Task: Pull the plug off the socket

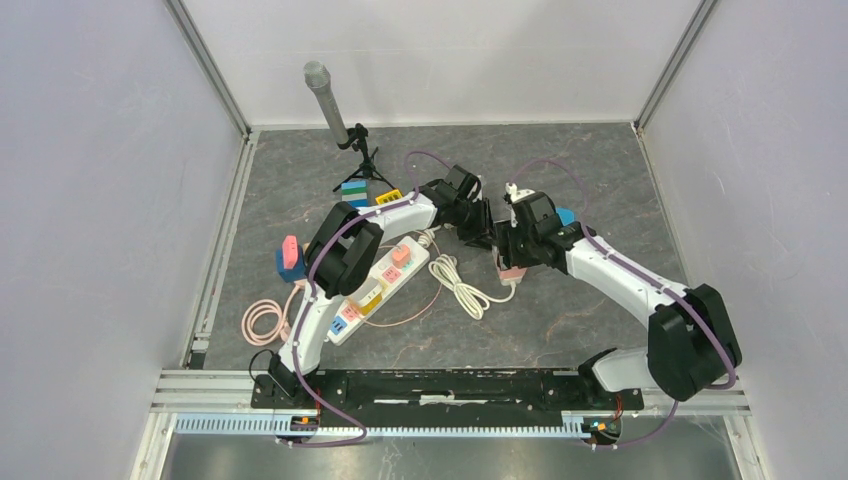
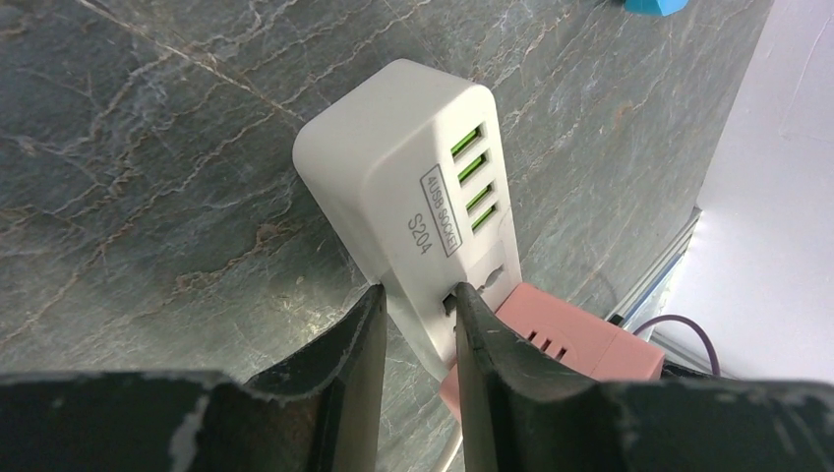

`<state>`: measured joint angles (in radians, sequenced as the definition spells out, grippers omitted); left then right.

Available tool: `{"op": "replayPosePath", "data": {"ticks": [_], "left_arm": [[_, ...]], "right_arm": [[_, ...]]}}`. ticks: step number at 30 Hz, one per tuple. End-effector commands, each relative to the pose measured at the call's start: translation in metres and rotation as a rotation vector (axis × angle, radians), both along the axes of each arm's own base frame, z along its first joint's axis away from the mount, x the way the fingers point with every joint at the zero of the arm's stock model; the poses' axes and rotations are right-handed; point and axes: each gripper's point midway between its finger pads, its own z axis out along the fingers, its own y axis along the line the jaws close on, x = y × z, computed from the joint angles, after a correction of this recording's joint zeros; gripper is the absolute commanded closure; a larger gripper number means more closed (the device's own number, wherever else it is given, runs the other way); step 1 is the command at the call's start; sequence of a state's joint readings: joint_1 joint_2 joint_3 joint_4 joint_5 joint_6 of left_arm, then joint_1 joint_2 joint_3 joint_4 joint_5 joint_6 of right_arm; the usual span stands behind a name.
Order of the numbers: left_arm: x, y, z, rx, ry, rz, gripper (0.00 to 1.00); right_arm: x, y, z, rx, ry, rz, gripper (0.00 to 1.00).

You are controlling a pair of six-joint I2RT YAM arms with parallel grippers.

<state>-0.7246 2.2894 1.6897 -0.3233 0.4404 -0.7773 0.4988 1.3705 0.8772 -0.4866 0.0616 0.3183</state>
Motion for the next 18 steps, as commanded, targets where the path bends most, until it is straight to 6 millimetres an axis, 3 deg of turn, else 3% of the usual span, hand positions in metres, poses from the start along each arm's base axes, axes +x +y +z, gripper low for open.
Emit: {"op": "replayPosePath", "data": {"ticks": [1,4,7,13,18], "left_arm": [[-0.058,0.062,-0.107,0.355,0.193,-0.028,0.64],[-0.057,0.065,-0.108,0.38,0.19,-0.021,0.64],[-0.056,0.07,-0.109,0.416,0.179,-0.023,0.64],[-0.06,0.069,-0.111,0.421,0.186,-0.031,0.64],[-0.062,0.07,-0.114,0.426,0.195,-0.037,0.64]], "right_arm": [[0.026,0.051,0.053,0.173,-0.183,0.101,1.0],[0.026,0.047,0.049,0.029,-0.196,0.115,1.0],[0.032,0.04,0.062,-0.009,-0.241,0.102,1.0],[0.038,0.043,0.091,0.201,-0.263,0.103,1.0],[0.033,0.046,0.069,0.179,-0.209,0.104,1.0]]}}
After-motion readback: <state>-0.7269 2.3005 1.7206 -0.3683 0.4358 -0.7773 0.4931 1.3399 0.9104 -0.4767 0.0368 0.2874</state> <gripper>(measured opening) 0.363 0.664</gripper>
